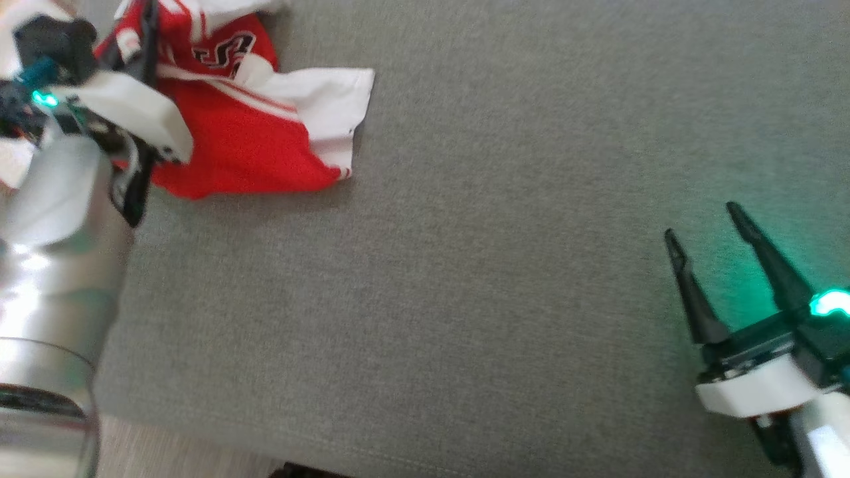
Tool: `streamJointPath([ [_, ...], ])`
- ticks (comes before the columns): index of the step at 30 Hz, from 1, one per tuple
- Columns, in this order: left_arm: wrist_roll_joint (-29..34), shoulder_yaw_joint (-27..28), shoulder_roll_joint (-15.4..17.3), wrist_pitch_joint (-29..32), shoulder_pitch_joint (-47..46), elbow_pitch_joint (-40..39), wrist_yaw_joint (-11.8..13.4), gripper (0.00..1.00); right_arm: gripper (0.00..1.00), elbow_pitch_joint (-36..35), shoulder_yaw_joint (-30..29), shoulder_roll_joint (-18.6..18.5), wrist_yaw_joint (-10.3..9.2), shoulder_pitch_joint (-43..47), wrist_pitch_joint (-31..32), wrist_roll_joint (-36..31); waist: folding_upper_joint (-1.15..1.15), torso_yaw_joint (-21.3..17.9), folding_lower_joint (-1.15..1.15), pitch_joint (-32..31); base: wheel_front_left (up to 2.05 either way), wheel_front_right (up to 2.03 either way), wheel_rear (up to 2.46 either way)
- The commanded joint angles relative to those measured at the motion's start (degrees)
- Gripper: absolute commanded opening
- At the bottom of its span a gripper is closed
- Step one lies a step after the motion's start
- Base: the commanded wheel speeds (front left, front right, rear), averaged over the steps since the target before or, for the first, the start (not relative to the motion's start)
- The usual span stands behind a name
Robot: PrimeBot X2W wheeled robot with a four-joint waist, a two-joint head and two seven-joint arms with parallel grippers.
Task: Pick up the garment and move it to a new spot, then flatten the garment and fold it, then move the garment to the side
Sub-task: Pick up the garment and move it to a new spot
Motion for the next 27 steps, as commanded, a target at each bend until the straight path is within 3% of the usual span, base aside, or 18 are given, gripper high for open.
streamJointPath([
  [1, -0.24, -0.86, 4.84, -1.18, -4.18, -3.2, 0.11, 0.0, 1.0, -0.02, 1.69, 1.04, 0.39, -0.92, -1.06, 0.37, 0.0, -2.9, 0.0, -4.61, 0.0, 0.0, 0.0],
  [6, -0.65, -5.45, 7.73, -1.56, -6.98, -7.63, 0.1, 0.0, 1.0, 3.61, 3.17, 4.77, 0.39, -1.69, -1.8, 0.78, 0.0, -6.8, 0.0, -10.1, 0.0, 0.0, 0.0],
  [12, -2.71, -11.4, 11.24, 0.65, -10.29, -16.52, 0.1, 0.0, 1.0, 5.25, 4.82, 9.99, 0.39, -1.53, -1.94, 1.29, 0.0, -14.41, 0.0, -17.69, 0.0, 0.0, 0.0],
  [18, -4.9, -14.49, 13.06, 3.68, -11.95, -24.58, 0.1, 0.0, 1.0, 5.08, 5.67, 12.75, 0.39, -0.67, -1.95, 1.47, 0.0, -22.65, 0.0, -21.77, 0.0, 0.0, 0.0],
  [27, -7.38, -15.1, 10.11, 4.09, -10.36, -30.45, 1.04, 0.0, 1.0, 4.5, 5.78, 14.07, 0.39, 1.04, -1.96, 1.45, 0.0, -30.61, 0.0, -22.84, 0.0, 0.0, 0.0],
])
